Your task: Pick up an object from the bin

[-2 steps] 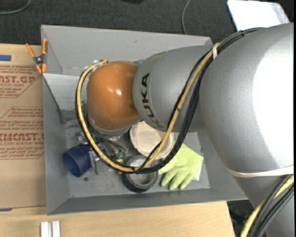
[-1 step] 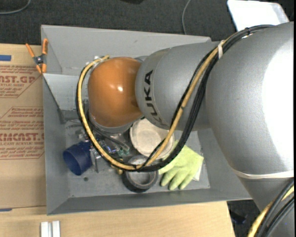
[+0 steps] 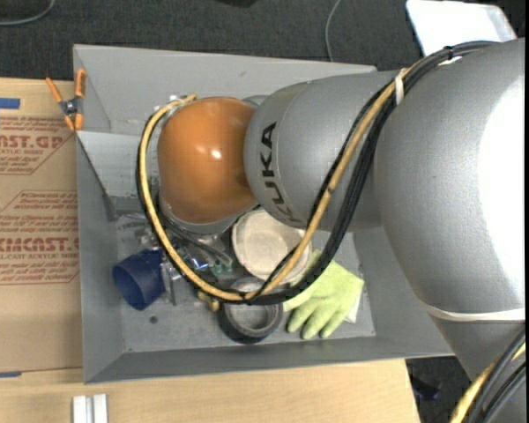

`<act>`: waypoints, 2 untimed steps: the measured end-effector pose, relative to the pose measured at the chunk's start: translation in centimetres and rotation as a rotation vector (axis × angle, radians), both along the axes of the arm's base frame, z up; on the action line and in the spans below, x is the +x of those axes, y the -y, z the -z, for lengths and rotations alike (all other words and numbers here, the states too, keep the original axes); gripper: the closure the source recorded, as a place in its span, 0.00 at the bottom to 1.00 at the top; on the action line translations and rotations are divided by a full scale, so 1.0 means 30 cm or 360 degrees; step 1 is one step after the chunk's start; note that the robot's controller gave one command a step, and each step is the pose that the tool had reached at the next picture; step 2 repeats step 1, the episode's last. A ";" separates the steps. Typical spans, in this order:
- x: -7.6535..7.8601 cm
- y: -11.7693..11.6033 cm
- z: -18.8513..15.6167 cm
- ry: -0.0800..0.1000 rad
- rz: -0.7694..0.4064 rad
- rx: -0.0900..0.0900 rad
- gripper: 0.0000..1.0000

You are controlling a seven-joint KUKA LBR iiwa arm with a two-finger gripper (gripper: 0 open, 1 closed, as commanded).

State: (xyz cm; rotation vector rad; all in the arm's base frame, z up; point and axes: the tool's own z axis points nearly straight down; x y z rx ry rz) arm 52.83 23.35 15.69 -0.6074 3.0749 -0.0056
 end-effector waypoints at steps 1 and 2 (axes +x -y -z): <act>-0.006 0.001 -0.098 -0.0011 0.0000 -0.0005 1.00; -0.006 0.001 -0.098 -0.0011 0.0000 -0.0005 1.00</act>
Offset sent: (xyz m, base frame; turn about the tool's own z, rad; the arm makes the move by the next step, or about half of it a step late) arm -0.0023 -0.0007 0.0629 -0.0005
